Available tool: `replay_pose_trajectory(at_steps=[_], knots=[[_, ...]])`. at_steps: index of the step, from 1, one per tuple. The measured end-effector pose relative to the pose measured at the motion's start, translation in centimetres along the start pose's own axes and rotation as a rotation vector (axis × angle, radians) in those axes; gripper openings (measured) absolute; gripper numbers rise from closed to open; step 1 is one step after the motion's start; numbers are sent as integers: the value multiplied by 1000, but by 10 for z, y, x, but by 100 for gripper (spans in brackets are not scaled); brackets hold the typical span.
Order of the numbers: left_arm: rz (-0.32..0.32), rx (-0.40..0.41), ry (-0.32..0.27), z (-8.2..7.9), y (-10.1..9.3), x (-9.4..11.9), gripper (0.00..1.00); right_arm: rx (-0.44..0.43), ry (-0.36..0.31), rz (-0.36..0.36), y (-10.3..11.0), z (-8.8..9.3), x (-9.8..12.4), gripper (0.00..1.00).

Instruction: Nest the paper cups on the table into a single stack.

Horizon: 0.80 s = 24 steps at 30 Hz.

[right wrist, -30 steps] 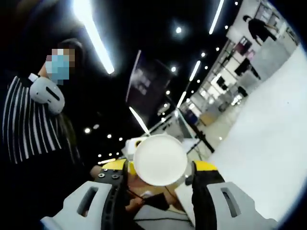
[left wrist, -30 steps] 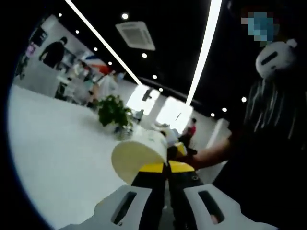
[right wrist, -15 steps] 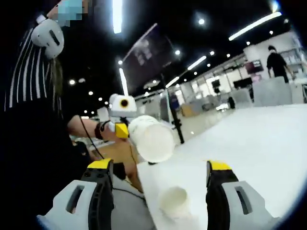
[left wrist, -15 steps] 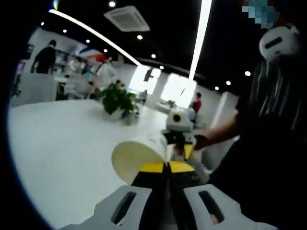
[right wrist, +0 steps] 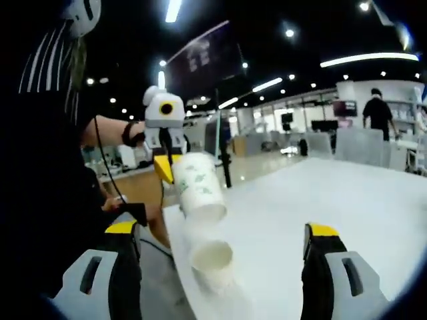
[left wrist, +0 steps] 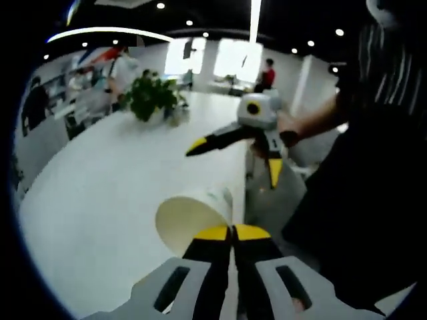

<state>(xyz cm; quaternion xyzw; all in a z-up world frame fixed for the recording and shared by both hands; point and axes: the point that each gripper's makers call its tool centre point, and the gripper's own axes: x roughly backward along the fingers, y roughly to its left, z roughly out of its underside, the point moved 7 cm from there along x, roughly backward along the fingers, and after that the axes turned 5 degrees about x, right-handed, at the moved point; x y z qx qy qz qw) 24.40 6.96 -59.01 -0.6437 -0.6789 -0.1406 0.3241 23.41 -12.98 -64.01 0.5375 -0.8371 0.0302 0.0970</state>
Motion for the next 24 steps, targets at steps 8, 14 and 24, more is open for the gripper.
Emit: replay_pose_trajectory(at_steps=[8, 14, 24], knots=[[-25, -196, 230, -6, -2, -12, 0, -6, -9, 19, 1, 5, 3, 100], [-14, -273, 376, 2, 2, -29, 0, -44, -57, 58, -4, 8, 7, 100], [3, -473, 529, 8, 0, -45, 0, -75, -57, 60, -1, 14, 8, 100]])
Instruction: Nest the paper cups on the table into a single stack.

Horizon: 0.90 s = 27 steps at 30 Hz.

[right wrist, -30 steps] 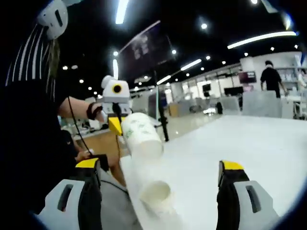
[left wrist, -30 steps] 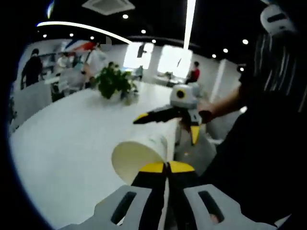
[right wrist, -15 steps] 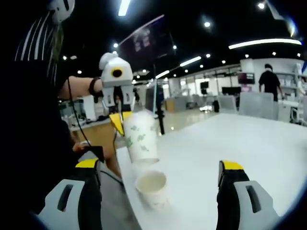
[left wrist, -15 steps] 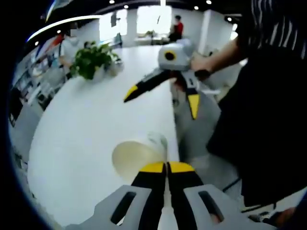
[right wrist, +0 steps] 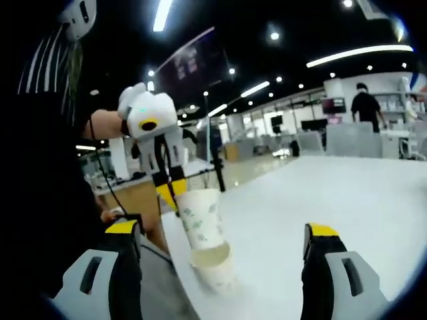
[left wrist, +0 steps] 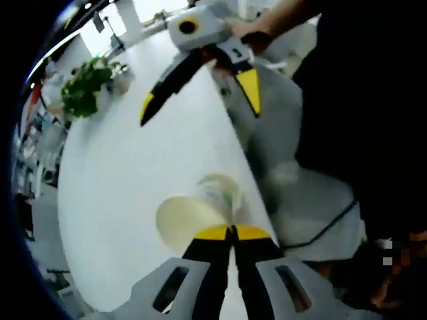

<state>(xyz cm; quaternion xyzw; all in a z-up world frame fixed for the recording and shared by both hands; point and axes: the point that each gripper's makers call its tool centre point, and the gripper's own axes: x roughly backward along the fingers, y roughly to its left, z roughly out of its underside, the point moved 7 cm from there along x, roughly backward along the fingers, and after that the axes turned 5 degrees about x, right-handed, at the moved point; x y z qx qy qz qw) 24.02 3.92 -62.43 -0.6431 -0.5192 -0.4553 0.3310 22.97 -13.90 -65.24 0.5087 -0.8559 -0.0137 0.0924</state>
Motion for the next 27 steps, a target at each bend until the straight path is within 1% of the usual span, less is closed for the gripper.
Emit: replay_pose_trajectory(at_steps=[2, 7, 9, 10, 13, 15, 16, 17, 18, 20, 21, 22, 24, 25, 27], knots=[[2, -16, 3, -3, -1, -3, 0, -2, 9, 4, 0, 2, 0, 100], [8, -100, 24, -7, -1, -13, 0, 0, 21, 1, 0, 5, 2, 100], [9, -104, 20, -10, -1, -15, 0, -4, 20, 2, 0, 5, 3, 100], [10, -108, 30, -10, -1, -17, 0, -5, 19, 4, 0, 5, 3, 100], [13, -128, 52, -9, -1, -21, 0, -3, 12, 8, -1, 4, 4, 100], [14, -159, 78, -7, -1, -24, 0, -3, 14, 8, -1, 4, 4, 100], [7, -175, 110, -5, 1, -27, 0, -6, 15, 7, -2, 5, 4, 100], [12, -184, 127, -3, 0, -29, 0, -7, 18, 8, -1, 5, 4, 100], [18, -192, 125, -3, -1, -31, 0, -10, 20, 7, -1, 5, 4, 100], [26, -177, 107, -4, -1, -36, 0, -12, 18, 7, -1, 5, 4, 100], [27, -178, 110, -3, -1, -37, 0, -11, 16, 7, -1, 5, 3, 100], [26, -183, 114, -3, -1, -39, 0, -10, 16, 7, 0, 5, 4, 100], [15, -218, 142, -2, 0, -42, 0, -15, 17, 6, 0, 6, 3, 100], [-4, -240, 162, -2, 3, -43, 0, -19, 17, 4, 1, 6, 3, 100], [-4, -239, 163, 0, 4, -46, 0, -16, 18, 7, 1, 7, 3, 100]])
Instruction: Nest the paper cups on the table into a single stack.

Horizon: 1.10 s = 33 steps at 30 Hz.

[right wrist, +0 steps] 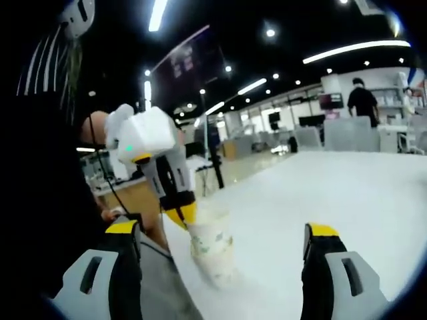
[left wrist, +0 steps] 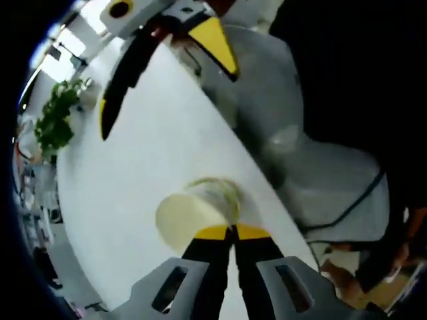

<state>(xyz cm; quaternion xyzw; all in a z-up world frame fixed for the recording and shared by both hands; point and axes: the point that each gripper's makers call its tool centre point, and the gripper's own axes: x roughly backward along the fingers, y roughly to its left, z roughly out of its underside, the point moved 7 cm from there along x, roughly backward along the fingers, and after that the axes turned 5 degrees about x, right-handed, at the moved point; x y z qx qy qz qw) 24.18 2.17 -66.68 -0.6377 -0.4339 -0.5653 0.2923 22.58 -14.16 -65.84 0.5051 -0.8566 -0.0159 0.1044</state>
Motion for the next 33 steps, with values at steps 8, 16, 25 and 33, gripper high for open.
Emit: replay_pose_trajectory(at_steps=[8, 16, 25, 33], knots=[[18, 6, 0, 1, -2, -6, 1, -10, 3, 6, 0, 4, 3, 100], [37, 89, -50, -1, 4, -13, 5, -37, -2, 10, -1, 7, 4, 99], [90, 175, -75, 1, 2, -20, 10, -61, -10, 14, 0, 10, 7, 98], [75, 234, -111, 4, 5, -15, 26, -66, -8, 9, 0, 11, 6, 97]])
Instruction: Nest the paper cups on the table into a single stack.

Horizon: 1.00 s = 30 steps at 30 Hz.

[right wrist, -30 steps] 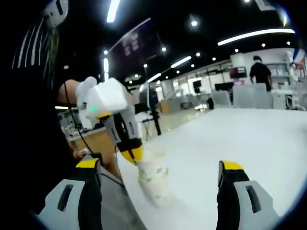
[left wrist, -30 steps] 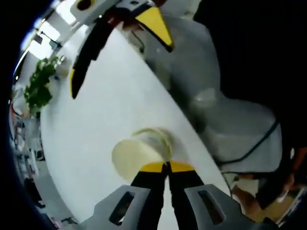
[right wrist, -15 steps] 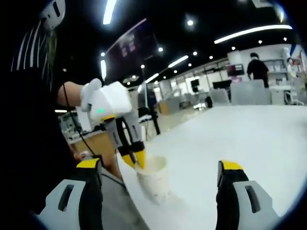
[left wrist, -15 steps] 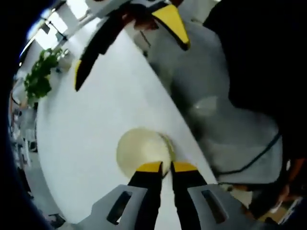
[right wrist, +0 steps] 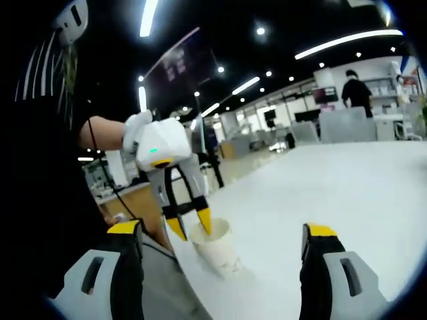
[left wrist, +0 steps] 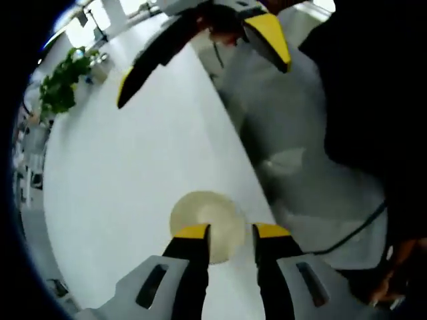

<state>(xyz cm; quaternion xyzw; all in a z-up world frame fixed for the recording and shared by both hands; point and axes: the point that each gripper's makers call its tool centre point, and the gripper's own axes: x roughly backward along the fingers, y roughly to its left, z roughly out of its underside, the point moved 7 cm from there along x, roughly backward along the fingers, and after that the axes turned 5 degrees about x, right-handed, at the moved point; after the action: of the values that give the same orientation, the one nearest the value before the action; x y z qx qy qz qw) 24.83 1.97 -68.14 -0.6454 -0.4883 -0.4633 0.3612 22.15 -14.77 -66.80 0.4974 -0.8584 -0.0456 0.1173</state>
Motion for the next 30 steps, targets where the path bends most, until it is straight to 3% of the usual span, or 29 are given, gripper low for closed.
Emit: replay_pose_trajectory(at_steps=[8, 12, 15, 18, 20, 22, 26, 30], knots=[[-10, 32, -30, 6, -1, 8, 28, 3, 6, -12, 1, -2, -5, 97], [-19, 89, -106, 8, -4, 12, 31, -3, 10, -17, 3, -1, -10, 98], [-23, 165, -125, 9, -8, 20, 34, -3, 21, -24, 5, 2, -12, 98], [-49, 203, -239, 6, -5, 28, 36, -5, 28, -27, 5, 4, -13, 98], [-64, 270, -277, 11, -4, 32, 39, -5, 37, -27, 5, 6, -13, 98], [-103, 271, -298, 17, -2, 36, 43, -1, 47, -26, 4, 7, -13, 98], [-131, 353, -353, 28, -6, 35, 64, 14, 68, -22, 2, 9, -14, 98], [-145, 393, -383, 43, -10, 34, 63, 33, 88, -27, 1, 12, -17, 96]])
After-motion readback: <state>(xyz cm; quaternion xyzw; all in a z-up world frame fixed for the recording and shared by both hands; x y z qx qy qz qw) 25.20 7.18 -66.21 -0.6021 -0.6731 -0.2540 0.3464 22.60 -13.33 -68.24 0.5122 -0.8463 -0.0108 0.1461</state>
